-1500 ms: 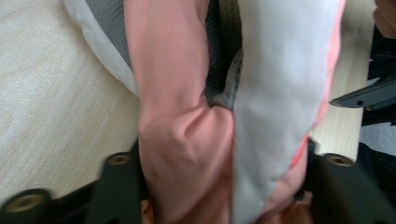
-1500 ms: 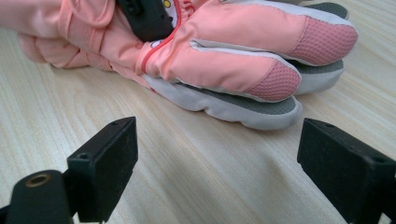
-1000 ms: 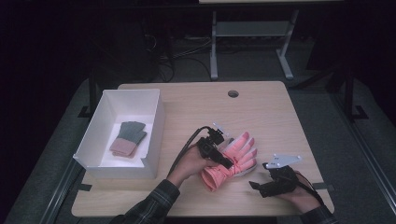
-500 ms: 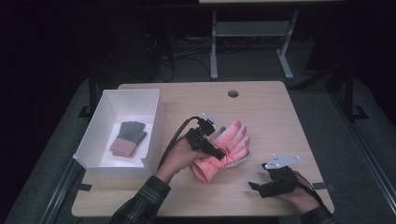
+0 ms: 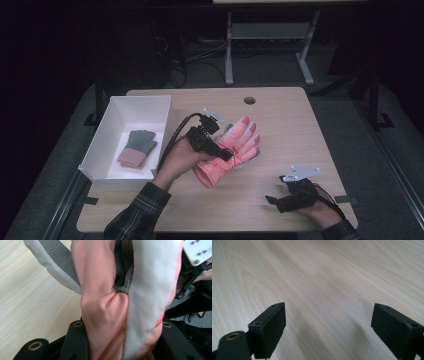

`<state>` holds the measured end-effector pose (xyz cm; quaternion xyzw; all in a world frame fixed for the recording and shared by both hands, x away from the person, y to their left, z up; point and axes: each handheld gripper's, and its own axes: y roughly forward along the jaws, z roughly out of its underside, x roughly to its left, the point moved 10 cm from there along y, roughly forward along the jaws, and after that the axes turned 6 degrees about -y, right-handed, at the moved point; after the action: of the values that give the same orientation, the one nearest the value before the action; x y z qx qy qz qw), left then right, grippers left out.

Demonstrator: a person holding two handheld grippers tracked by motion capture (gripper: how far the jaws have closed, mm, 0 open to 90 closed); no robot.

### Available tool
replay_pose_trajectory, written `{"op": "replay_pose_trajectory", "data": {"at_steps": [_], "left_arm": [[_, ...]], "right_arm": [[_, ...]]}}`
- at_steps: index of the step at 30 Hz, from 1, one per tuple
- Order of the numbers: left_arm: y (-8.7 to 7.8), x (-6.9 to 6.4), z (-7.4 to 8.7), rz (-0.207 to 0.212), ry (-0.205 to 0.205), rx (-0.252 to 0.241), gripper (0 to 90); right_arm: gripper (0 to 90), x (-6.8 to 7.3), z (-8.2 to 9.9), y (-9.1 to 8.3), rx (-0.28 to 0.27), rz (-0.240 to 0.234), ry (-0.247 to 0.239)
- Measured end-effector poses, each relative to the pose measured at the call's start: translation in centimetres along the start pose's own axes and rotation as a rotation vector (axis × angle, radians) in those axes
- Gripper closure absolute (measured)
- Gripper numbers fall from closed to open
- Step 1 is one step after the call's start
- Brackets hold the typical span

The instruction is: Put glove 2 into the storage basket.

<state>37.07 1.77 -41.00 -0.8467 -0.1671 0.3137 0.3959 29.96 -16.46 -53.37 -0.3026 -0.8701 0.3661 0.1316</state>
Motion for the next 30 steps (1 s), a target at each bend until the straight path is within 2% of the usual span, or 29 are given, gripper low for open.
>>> {"op": "replay_pose_trajectory", "data": {"at_steps": [4,11,12,13,18,26,30], "left_arm": [[-1.4,0.3,-0.3,-0.019,0.012,-0.006,61.0],[-3.8,0.7,-0.9,-0.052,0.004,-0.033,60.9],[-4.6,0.8,-1.0,-0.059,-0.001,-0.046,60.9],[-4.6,0.8,-1.0,-0.059,-0.001,-0.046,60.9],[-6.9,1.4,-1.3,-0.086,-0.003,-0.074,60.7],[-10.6,2.7,-1.1,-0.123,-0.030,-0.123,60.7],[-12.4,3.7,-0.7,-0.142,-0.059,-0.156,60.6]], "right_arm": [[12.2,0.1,0.0,0.0,0.001,-0.001,-0.002],[12.2,0.0,0.0,0.0,-0.006,0.002,0.000],[12.2,0.0,0.0,0.0,-0.008,0.003,0.002],[12.2,0.0,0.0,0.0,-0.008,0.003,0.002],[12.2,0.0,0.0,0.1,-0.011,0.006,-0.001],[12.2,-0.1,0.0,0.2,-0.009,0.009,-0.001],[12.2,-0.2,0.1,0.3,-0.008,0.011,0.000]]}}
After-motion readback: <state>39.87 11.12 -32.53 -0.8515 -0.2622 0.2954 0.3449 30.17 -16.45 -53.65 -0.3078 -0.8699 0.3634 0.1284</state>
